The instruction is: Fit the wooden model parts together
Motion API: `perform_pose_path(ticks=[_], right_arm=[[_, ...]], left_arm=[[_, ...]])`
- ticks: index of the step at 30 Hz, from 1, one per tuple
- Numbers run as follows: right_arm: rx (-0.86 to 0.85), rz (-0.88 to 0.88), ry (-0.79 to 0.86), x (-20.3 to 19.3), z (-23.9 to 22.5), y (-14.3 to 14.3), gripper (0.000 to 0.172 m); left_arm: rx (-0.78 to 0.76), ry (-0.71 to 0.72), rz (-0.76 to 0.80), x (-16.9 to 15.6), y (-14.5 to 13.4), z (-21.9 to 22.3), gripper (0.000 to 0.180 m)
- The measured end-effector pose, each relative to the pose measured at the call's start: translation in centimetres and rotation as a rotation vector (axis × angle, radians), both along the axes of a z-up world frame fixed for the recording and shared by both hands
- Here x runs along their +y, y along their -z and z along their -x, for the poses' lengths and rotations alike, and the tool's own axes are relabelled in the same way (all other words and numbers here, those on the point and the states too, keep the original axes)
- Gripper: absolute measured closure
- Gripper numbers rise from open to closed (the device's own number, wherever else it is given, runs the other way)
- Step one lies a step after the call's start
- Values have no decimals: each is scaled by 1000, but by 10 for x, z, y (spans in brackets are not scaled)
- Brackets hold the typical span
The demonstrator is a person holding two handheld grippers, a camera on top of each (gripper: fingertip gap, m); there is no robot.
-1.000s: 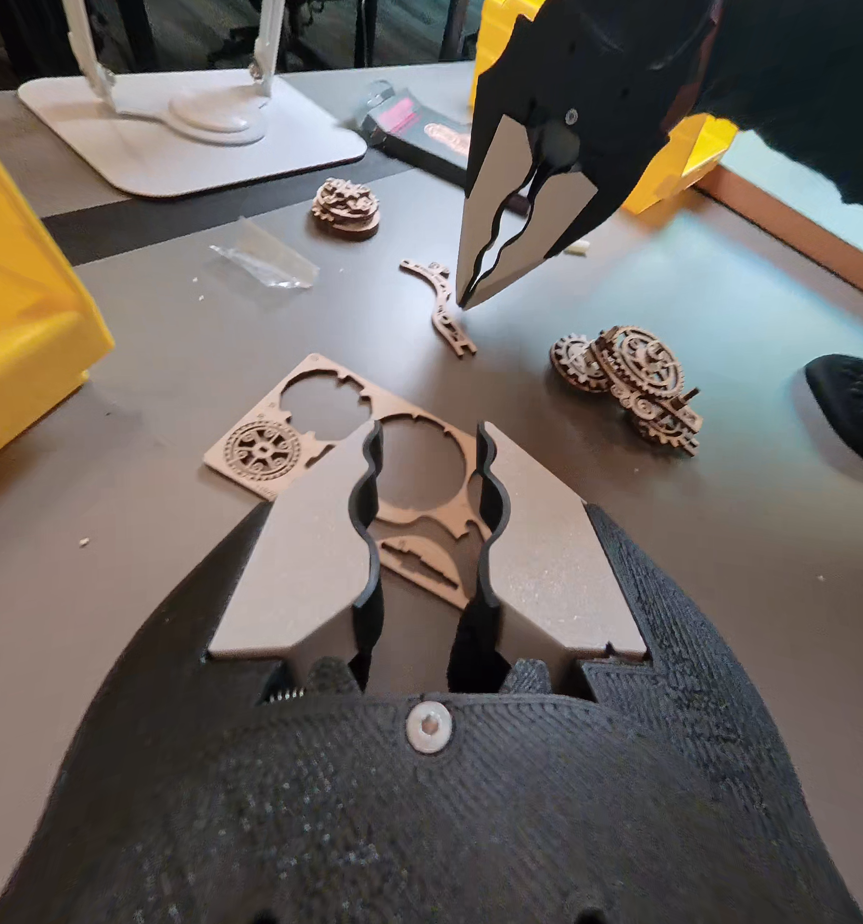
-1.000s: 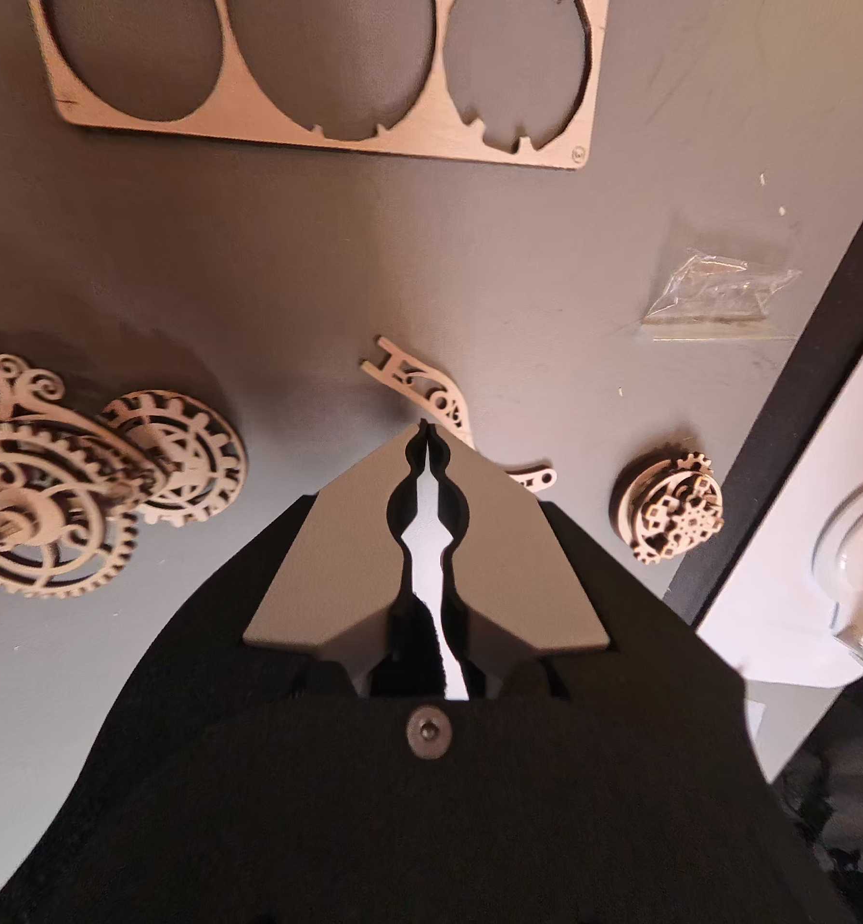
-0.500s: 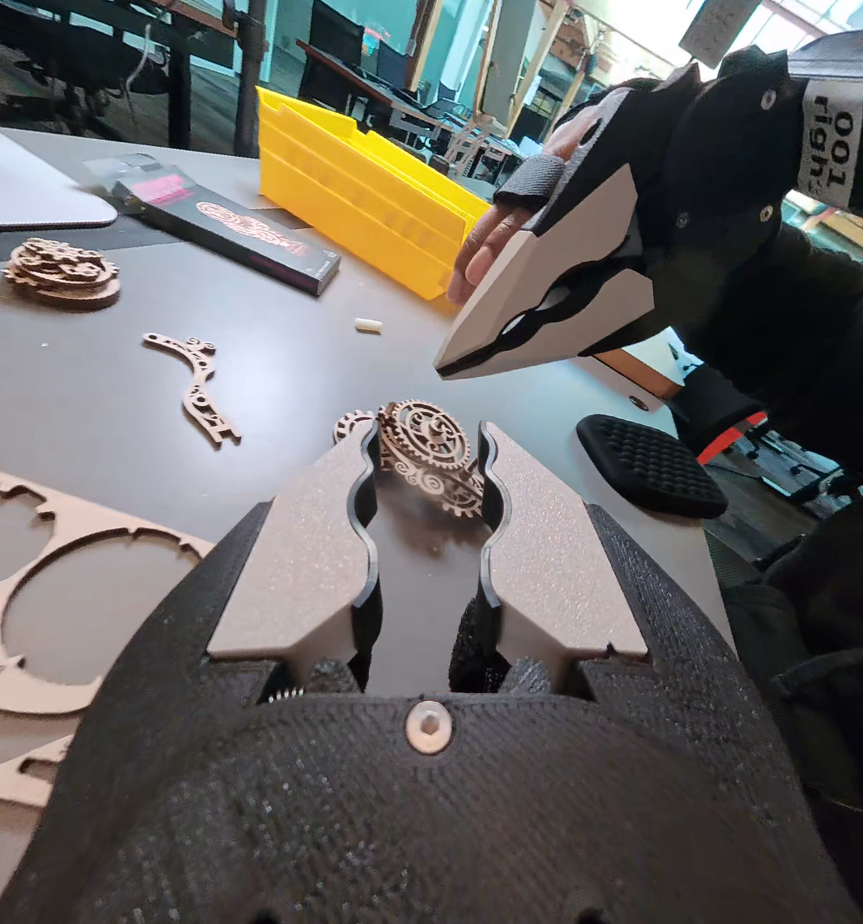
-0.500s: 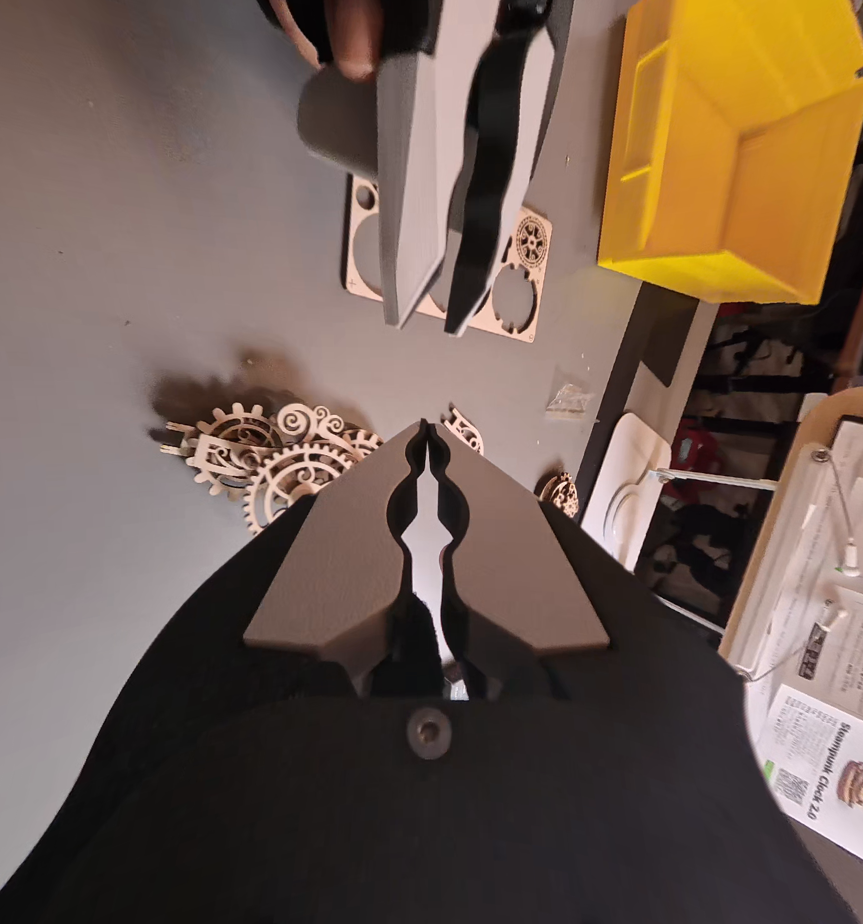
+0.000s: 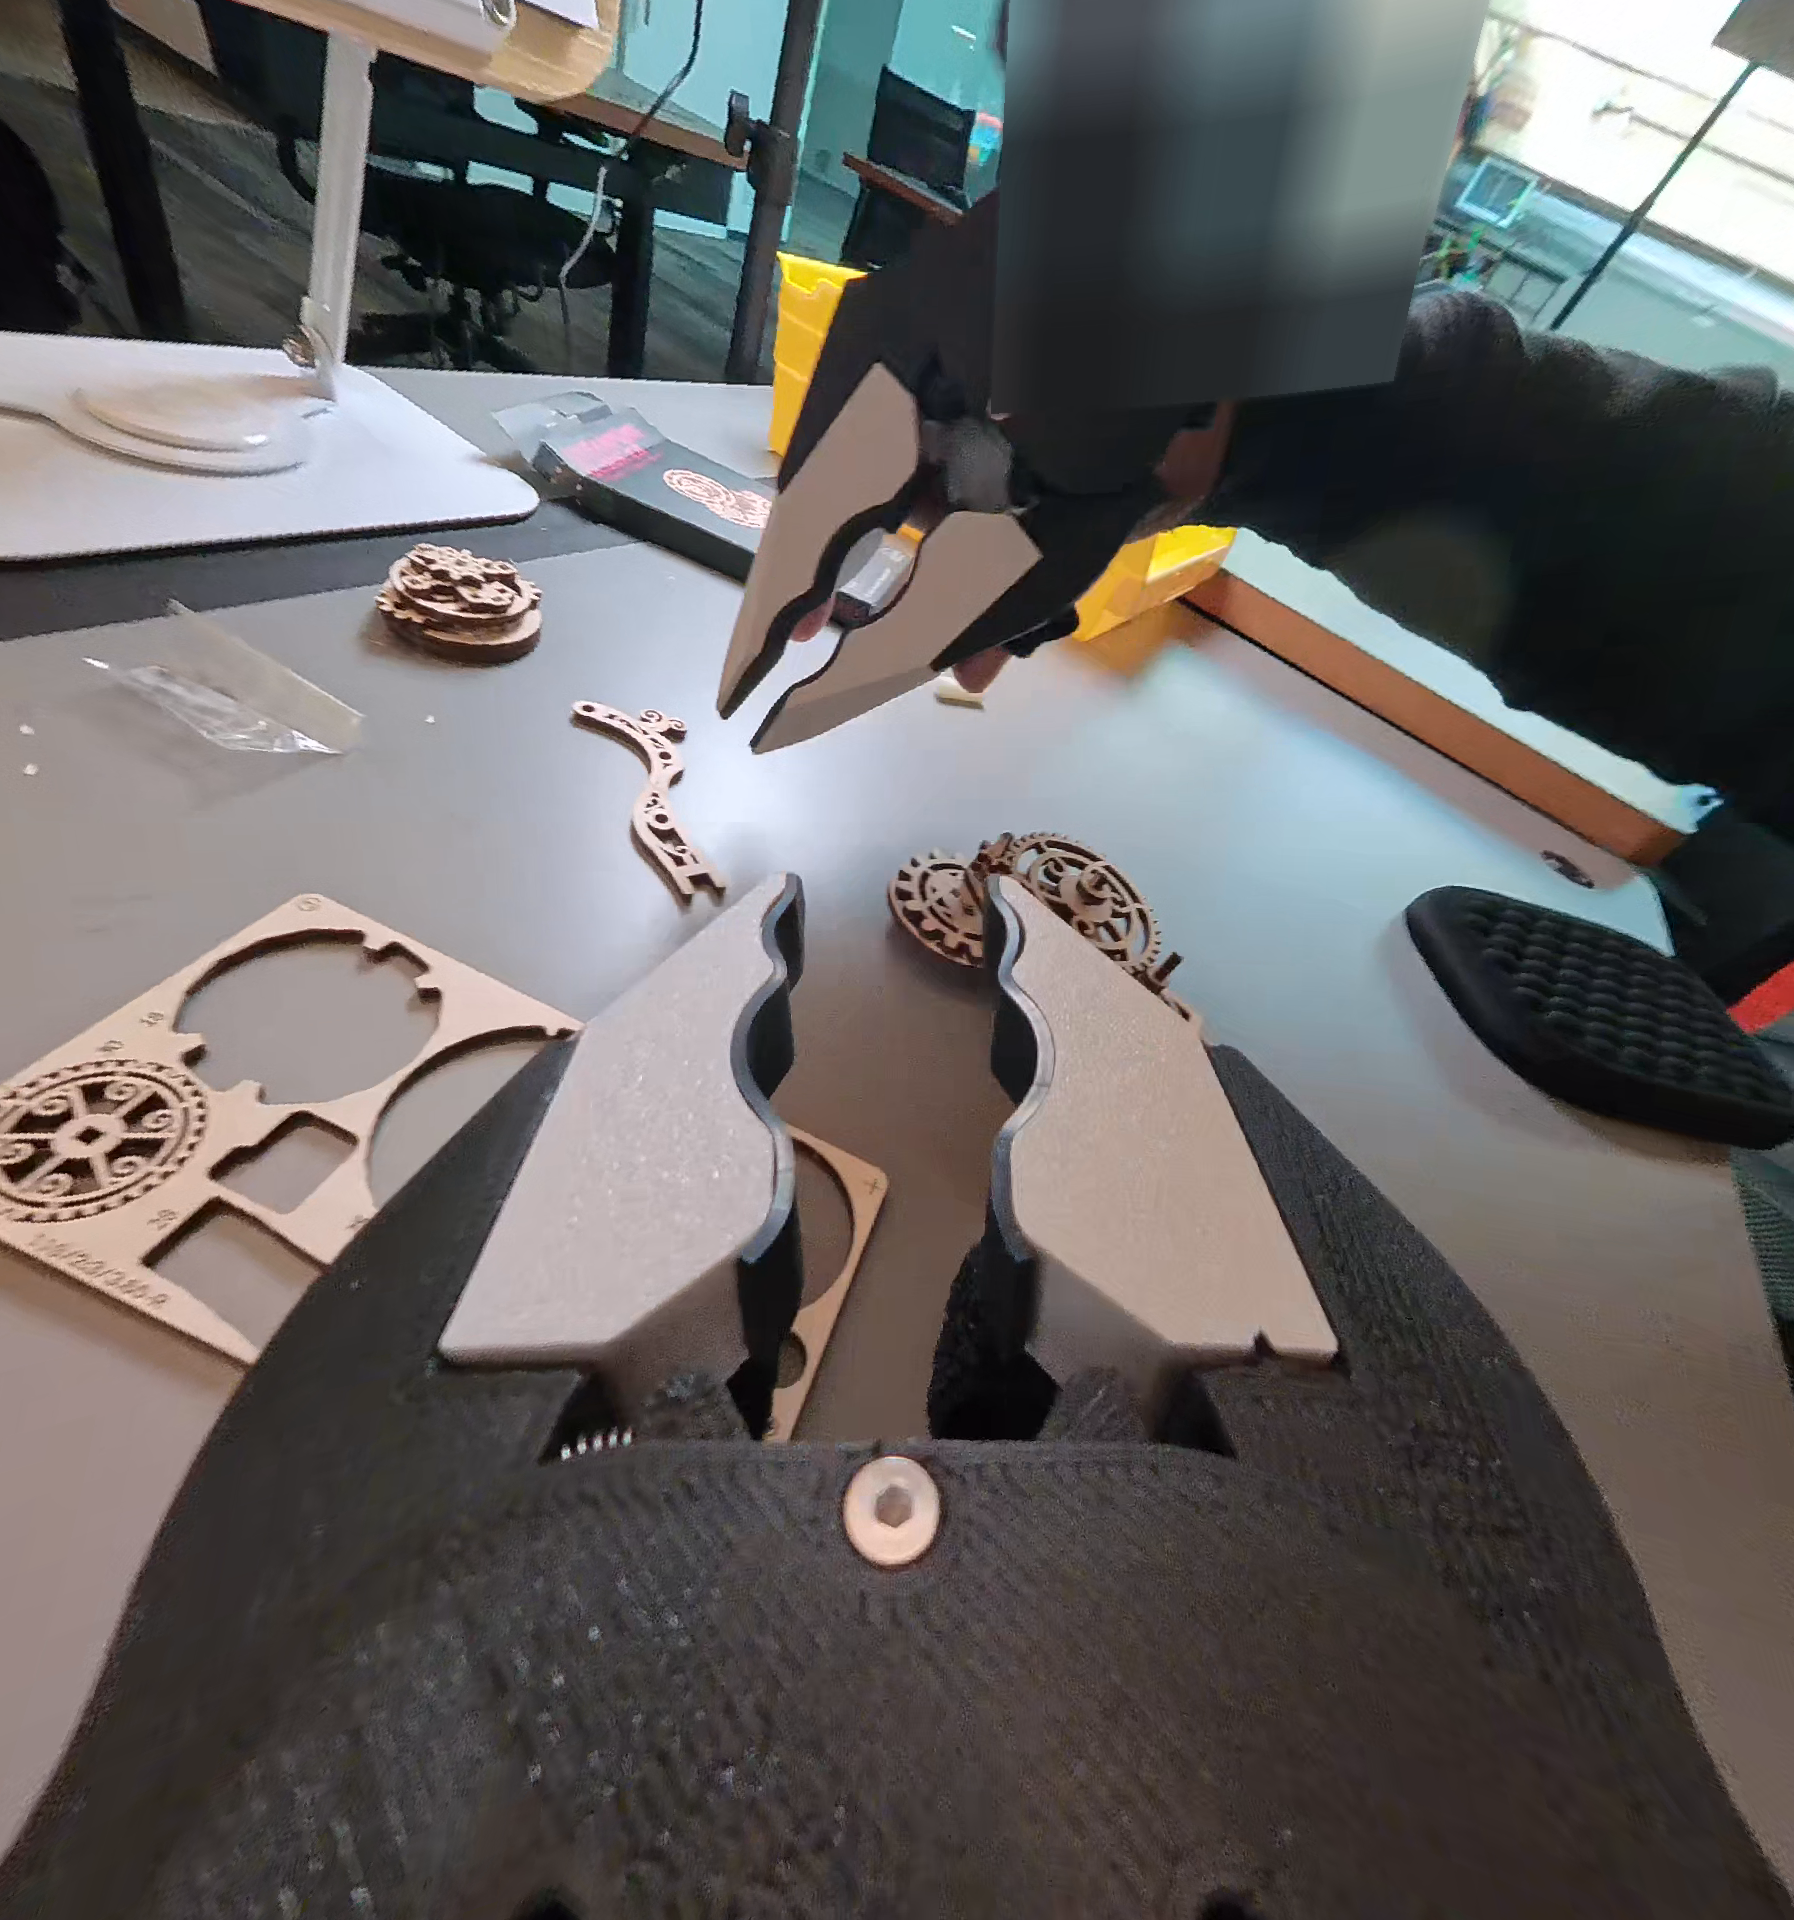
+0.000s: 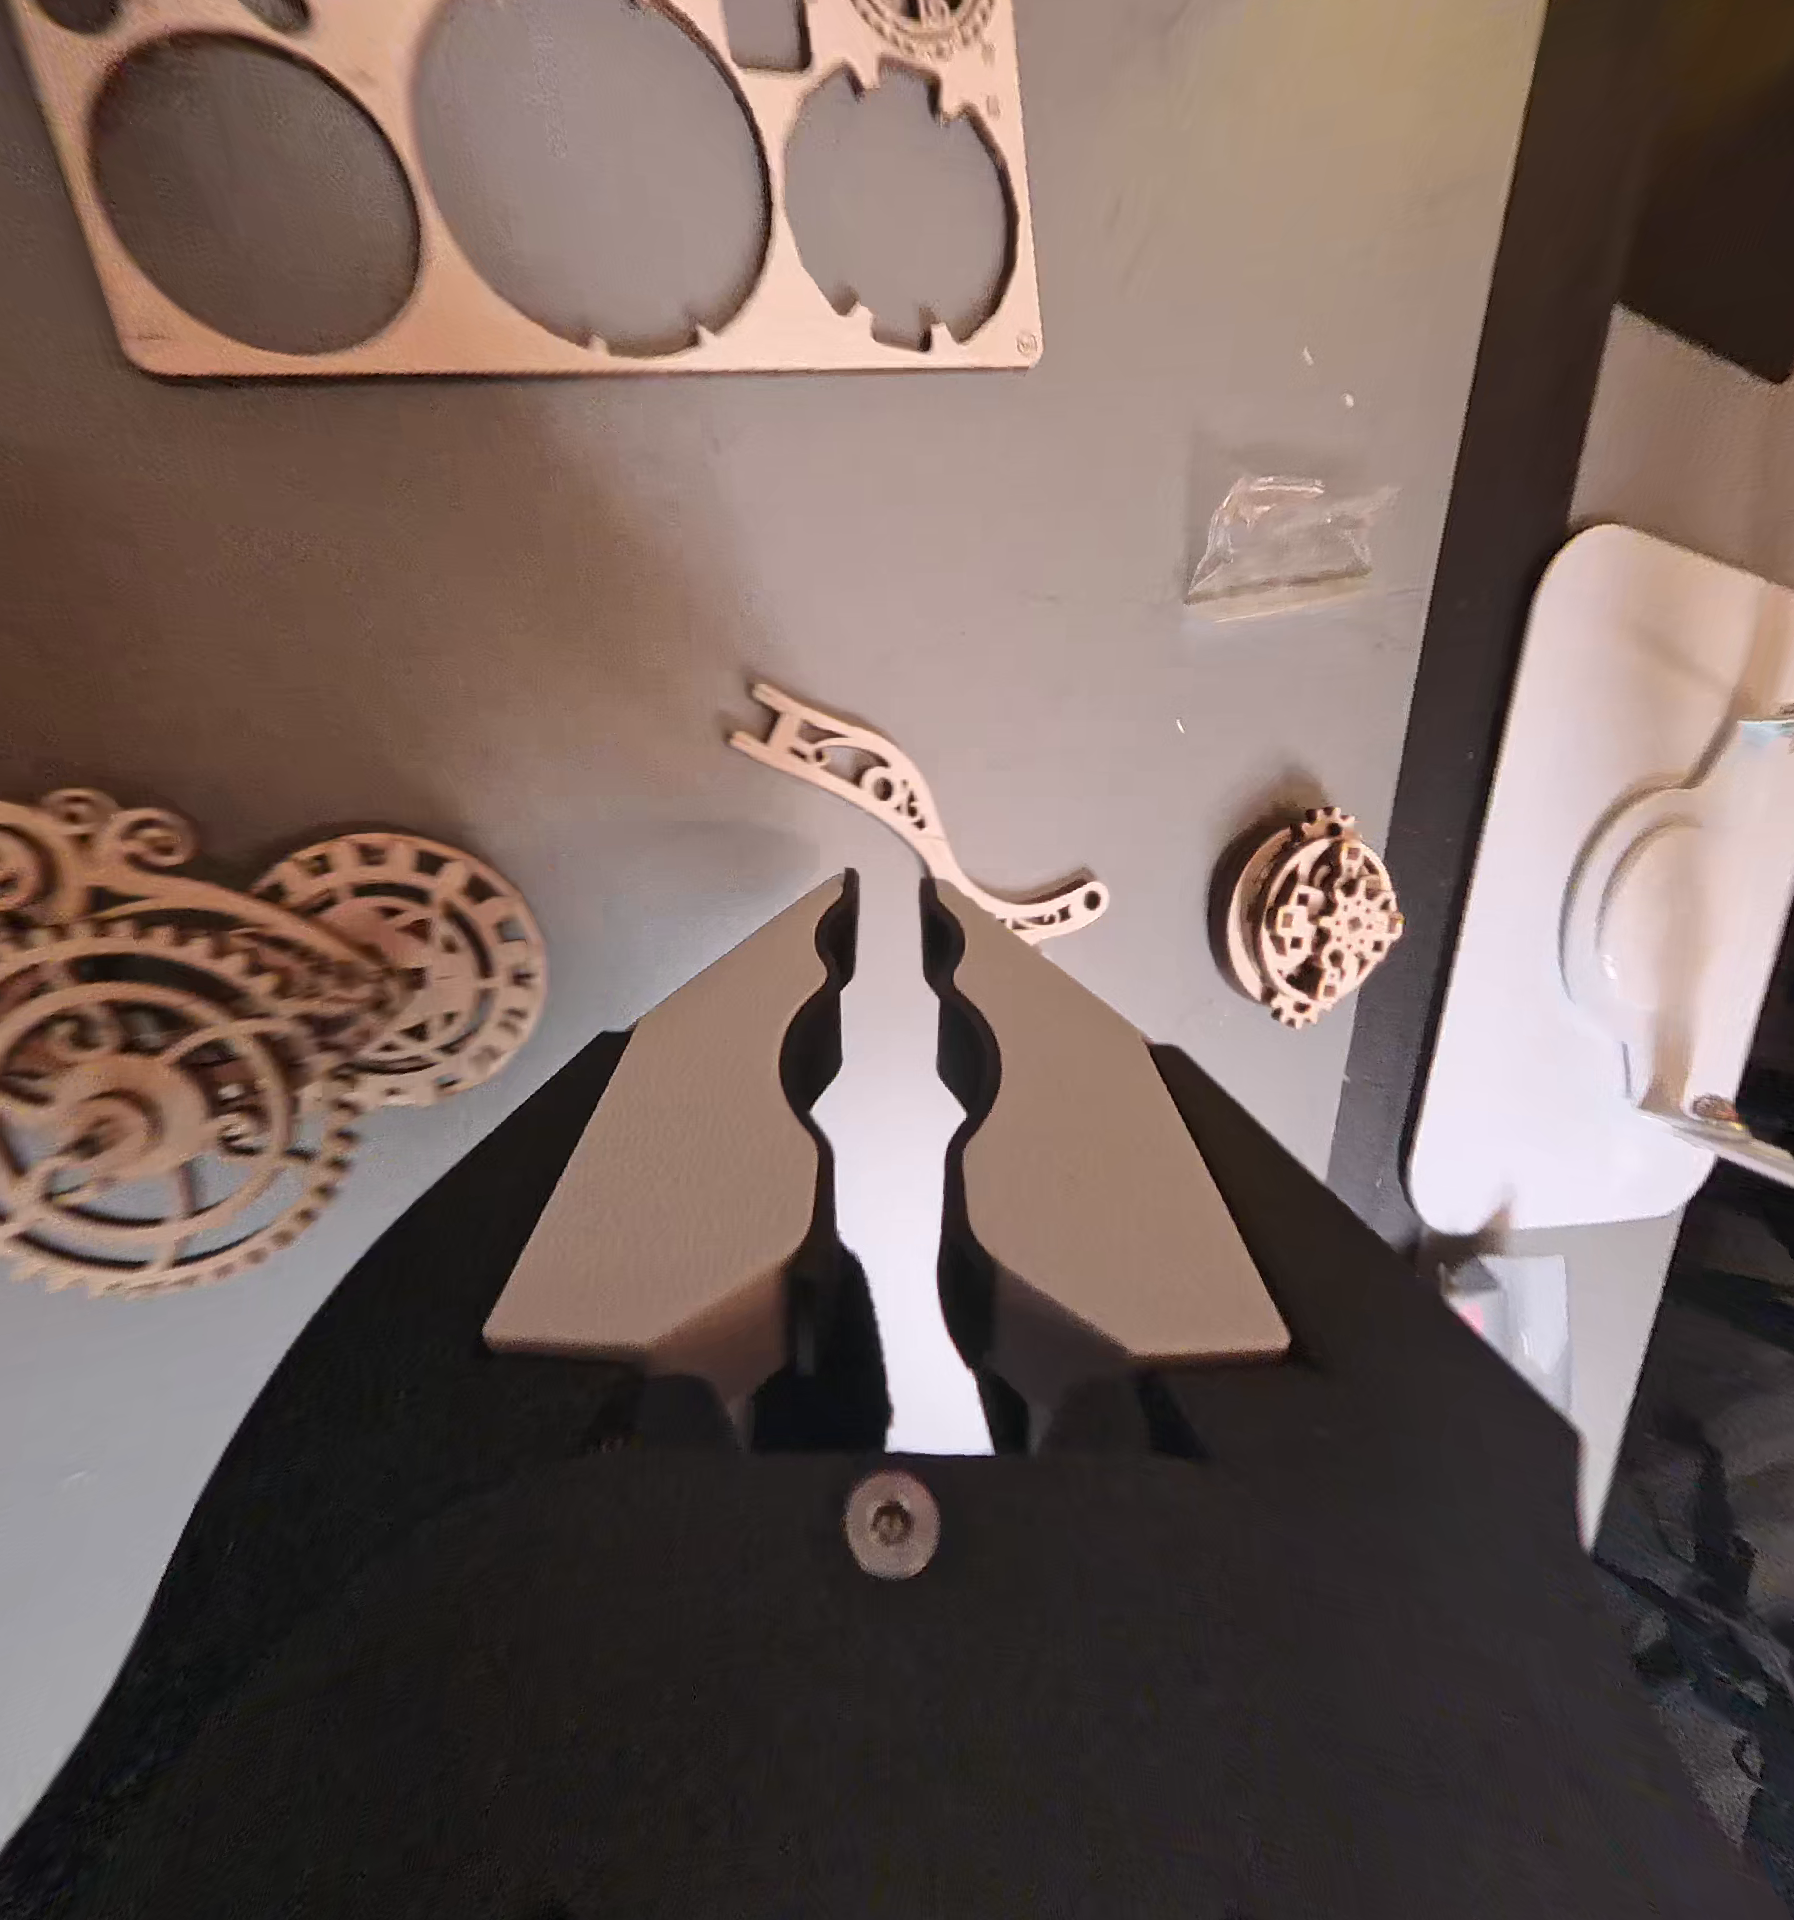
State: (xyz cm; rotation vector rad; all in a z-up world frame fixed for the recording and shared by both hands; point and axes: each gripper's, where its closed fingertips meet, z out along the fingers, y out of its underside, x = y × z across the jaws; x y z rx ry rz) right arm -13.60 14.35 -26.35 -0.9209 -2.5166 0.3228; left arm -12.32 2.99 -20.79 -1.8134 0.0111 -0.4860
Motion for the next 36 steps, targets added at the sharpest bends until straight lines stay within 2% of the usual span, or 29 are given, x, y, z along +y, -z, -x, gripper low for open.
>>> perform_pose_path(ticks=[3, 6, 12, 17, 20, 26, 29, 33, 36], right_arm=[[-116, 14, -15, 7, 9, 19, 151], [-185, 14, -47, 9, 14, 29, 148], [-296, 71, -46, 5, 14, 33, 162], [-272, 76, -36, -1, 8, 31, 167], [-185, 110, -39, -17, 0, 14, 167], [19, 169, -5, -46, -28, -41, 167], [137, 161, 9, -57, -43, -60, 167], [330, 99, -1, -71, -60, -74, 167], [491, -16, -31, -81, -69, -78, 167]], left_arm=[[57, -22, -13, 0, -1, 5, 146], [74, -10, -5, 2, 2, 4, 146], [123, 23, 28, 5, 12, -3, 146], [140, 13, 45, 5, 16, 0, 146], [155, 1, 34, 5, 14, 1, 146], [211, 22, -20, 5, 6, -12, 146], [164, 71, -68, 4, -4, -28, 146], [77, 133, -154, -2, -24, -50, 147], [96, 136, -175, -4, -29, -60, 154]])
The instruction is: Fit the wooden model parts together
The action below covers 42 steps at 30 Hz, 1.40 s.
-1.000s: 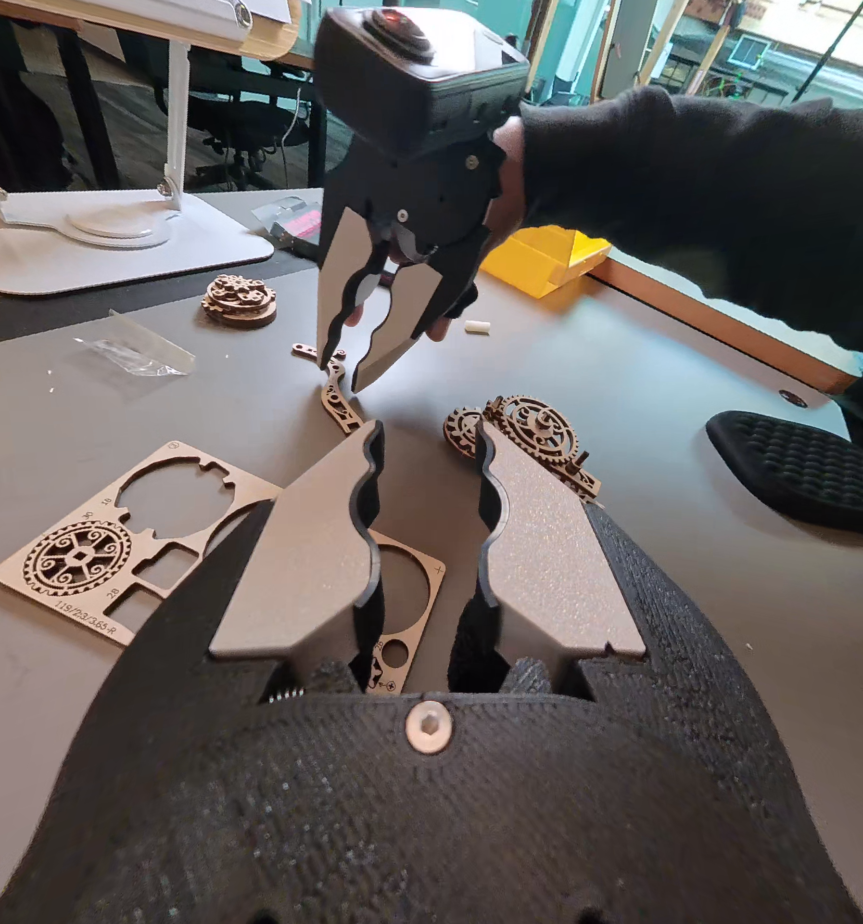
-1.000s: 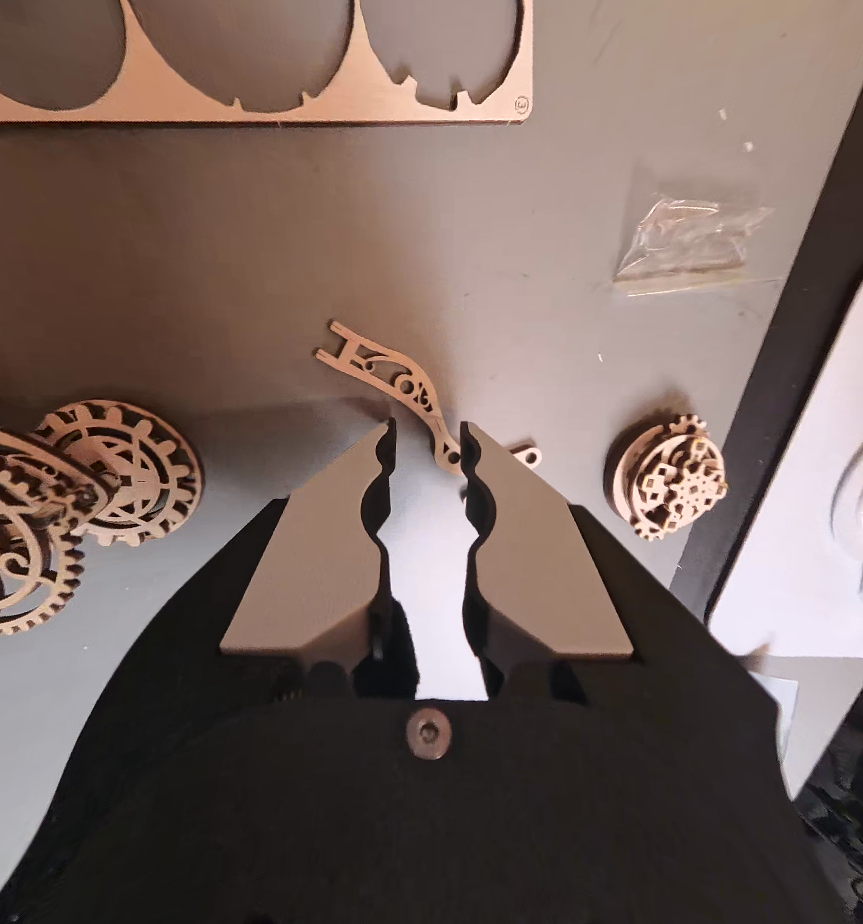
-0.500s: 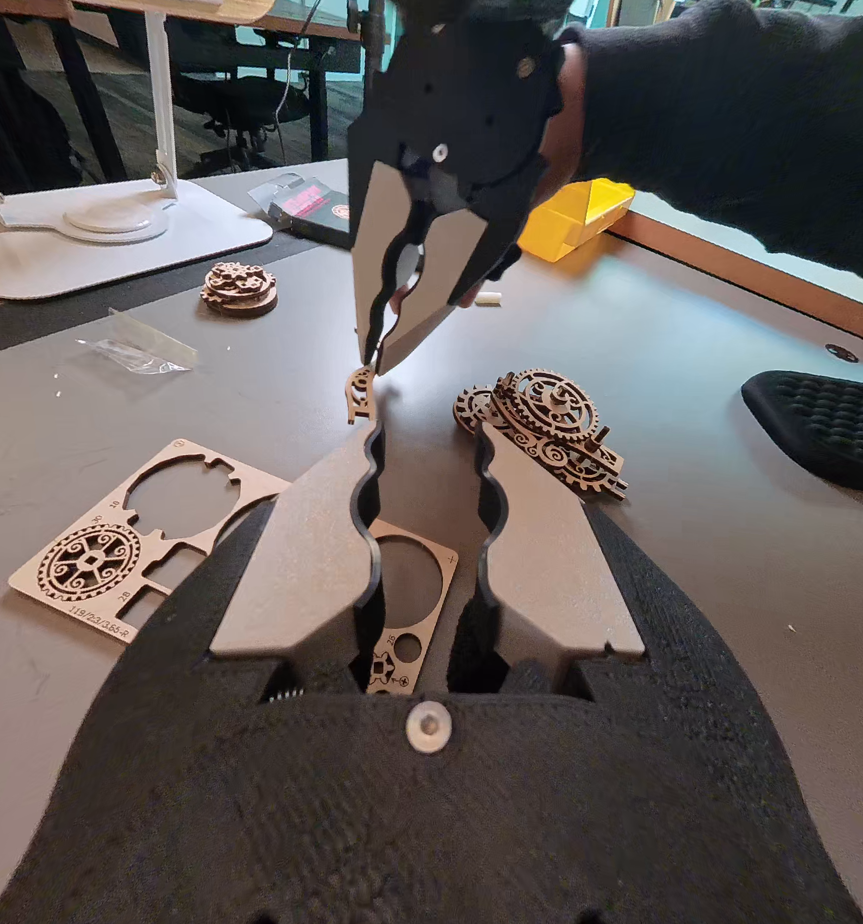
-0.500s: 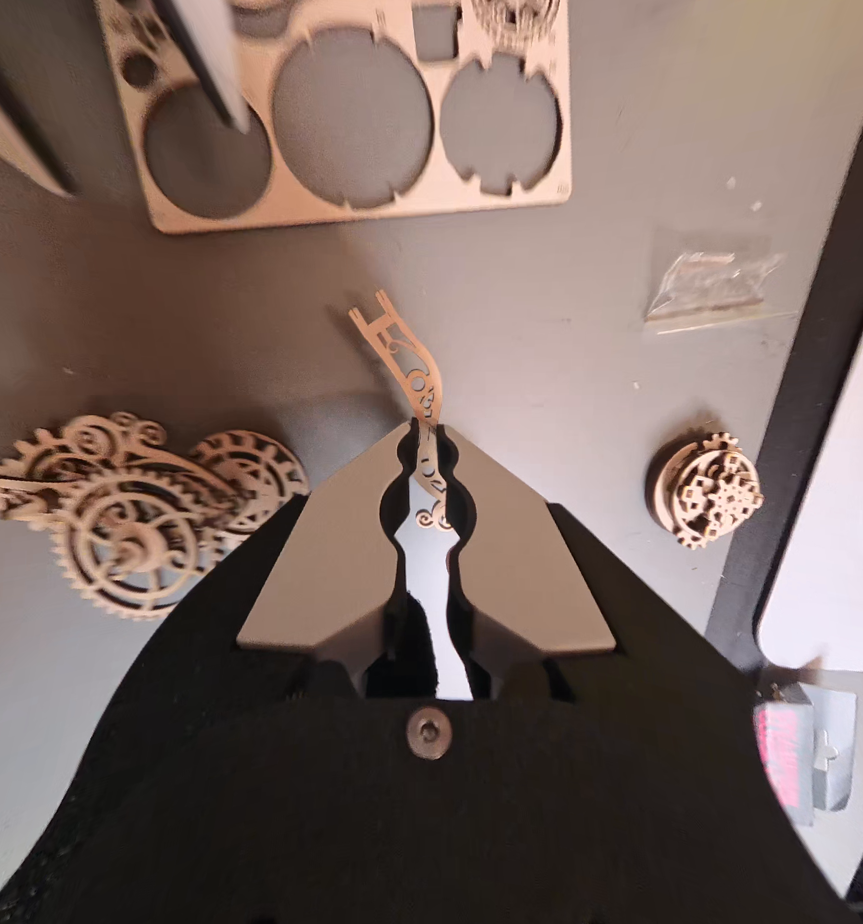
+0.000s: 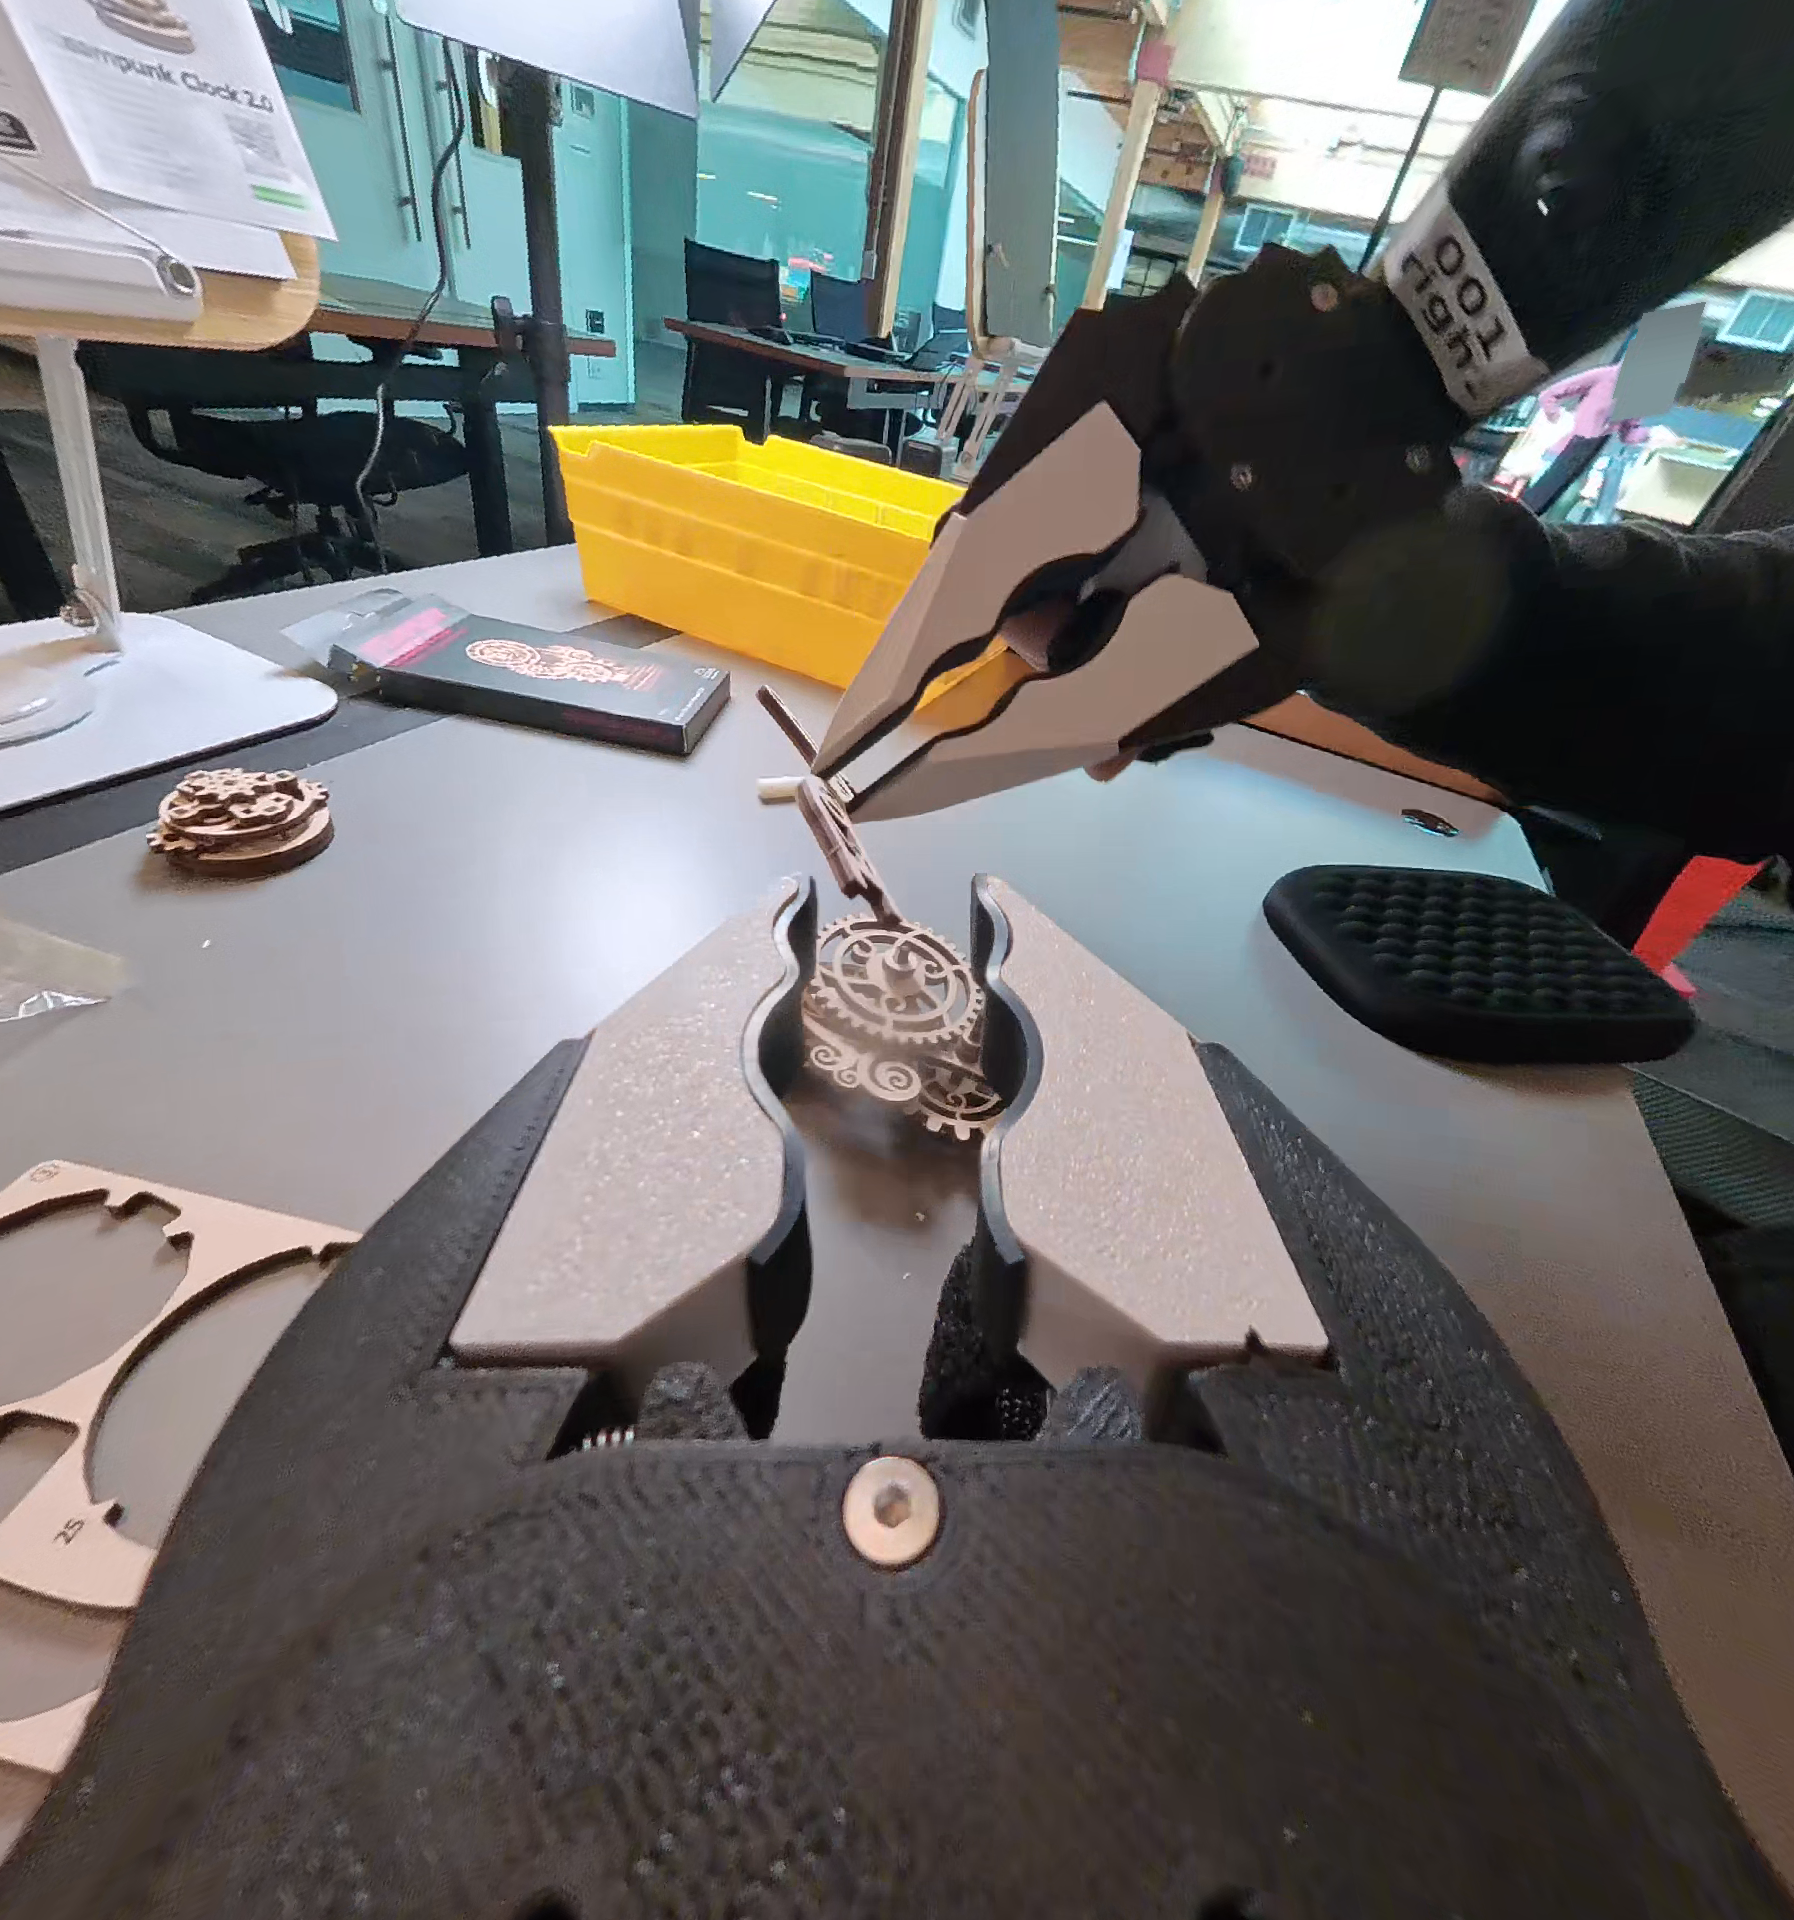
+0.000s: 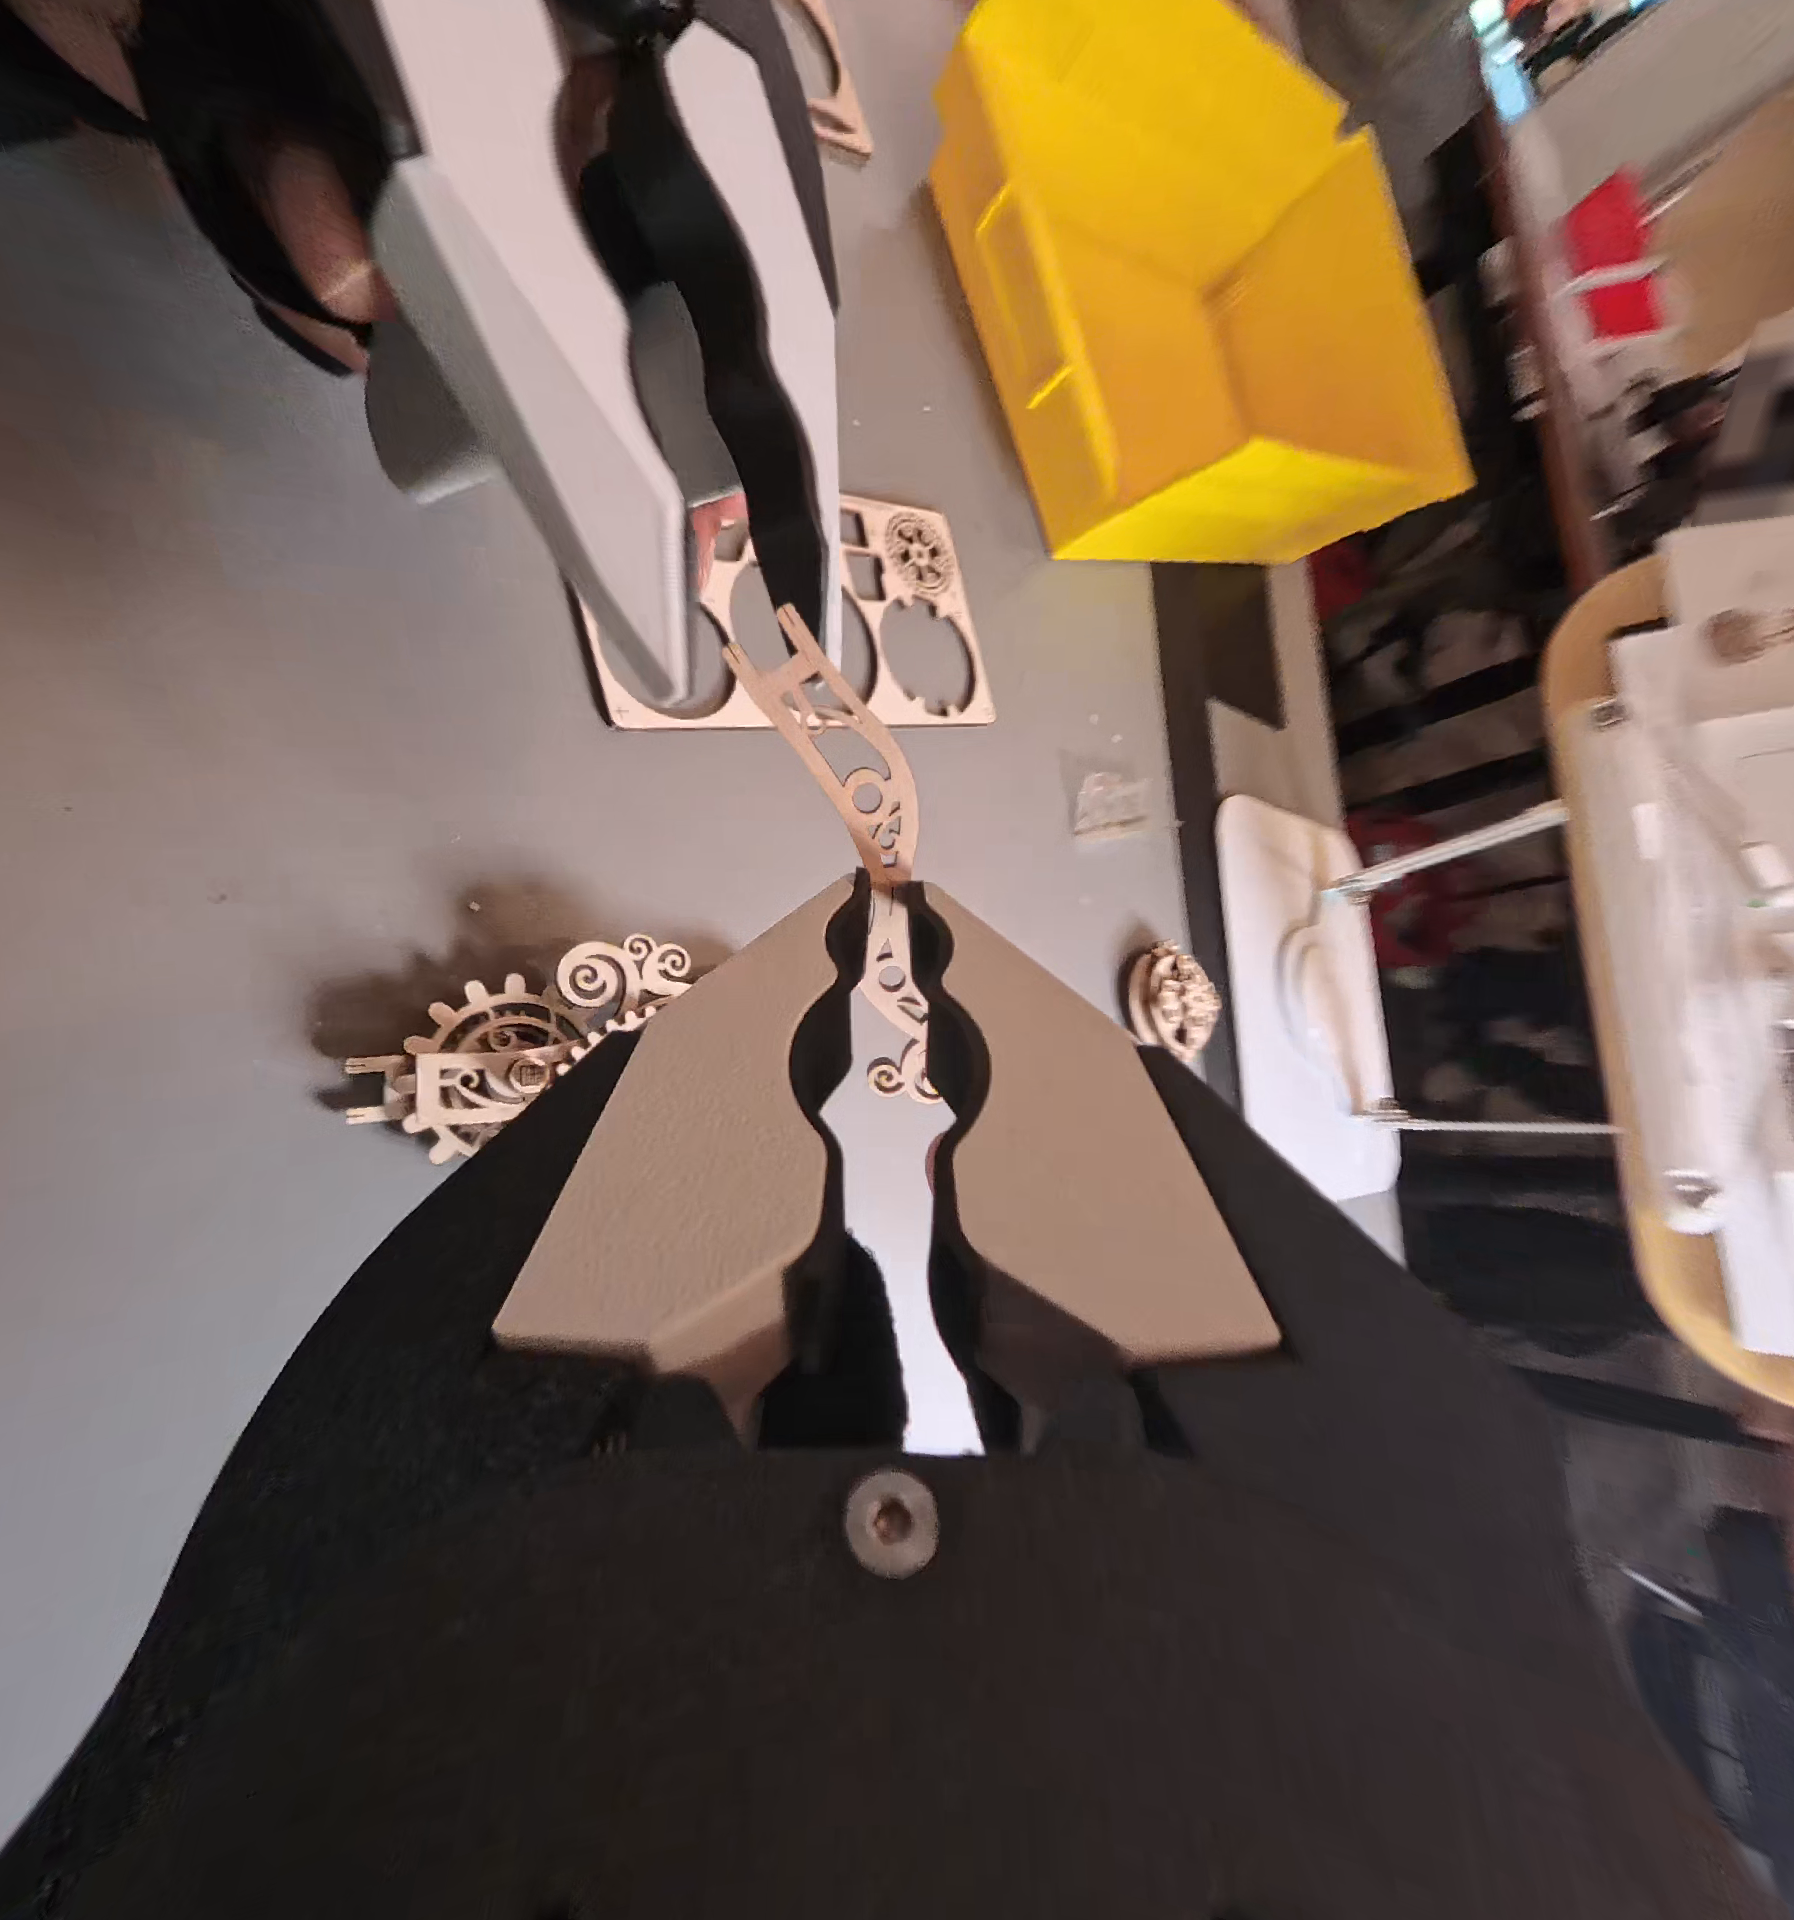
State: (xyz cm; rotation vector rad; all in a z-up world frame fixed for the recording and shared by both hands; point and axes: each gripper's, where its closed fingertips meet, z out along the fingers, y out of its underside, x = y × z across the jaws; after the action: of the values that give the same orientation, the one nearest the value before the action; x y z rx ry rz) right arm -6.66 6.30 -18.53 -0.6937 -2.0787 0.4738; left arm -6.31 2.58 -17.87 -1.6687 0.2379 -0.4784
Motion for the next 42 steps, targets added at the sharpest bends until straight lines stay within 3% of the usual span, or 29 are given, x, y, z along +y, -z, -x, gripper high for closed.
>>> perform_pose_path(ticks=[2, 5, 8, 12, 15, 18, 20, 24, 29, 35, 42], right_arm=[[92, -100, 5, -4, -4, 0, 167], [191, -185, 26, -6, -8, 1, 167], [245, -96, 81, -2, -9, 1, 172], [197, 290, 167, 1, -11, 4, 157], [97, 690, 188, -10, -14, 9, 155], [-53, 1077, 170, -29, -16, 7, 138], [-75, 1283, 154, -35, -13, -1, 135], [-110, 1511, 199, -30, -7, -3, 134], [-138, 1627, 205, -30, -9, 0, 158], [-111, 1606, 146, -32, -13, -8, 159], [-23, 1685, 125, -13, -14, -20, 139]], left_arm=[[33, 9, -10, -2, 0, -8, 170], [113, -14, -31, -3, 1, -10, 177], [255, -131, -51, 0, 1, 5, 180], [430, -249, -76, 1, 2, 20, 179], [611, -325, -110, 2, 3, 26, 179], [827, -378, -157, 3, 3, 24, 179], [930, -384, -179, 4, 5, 17, 179], [1090, -372, -238, 5, 7, 0, 179], [1214, -359, -304, 4, 6, -14, 180], [1104, -355, -327, 2, 0, -17, 178], [389, -347, -287, -6, -32, 5, 179]])
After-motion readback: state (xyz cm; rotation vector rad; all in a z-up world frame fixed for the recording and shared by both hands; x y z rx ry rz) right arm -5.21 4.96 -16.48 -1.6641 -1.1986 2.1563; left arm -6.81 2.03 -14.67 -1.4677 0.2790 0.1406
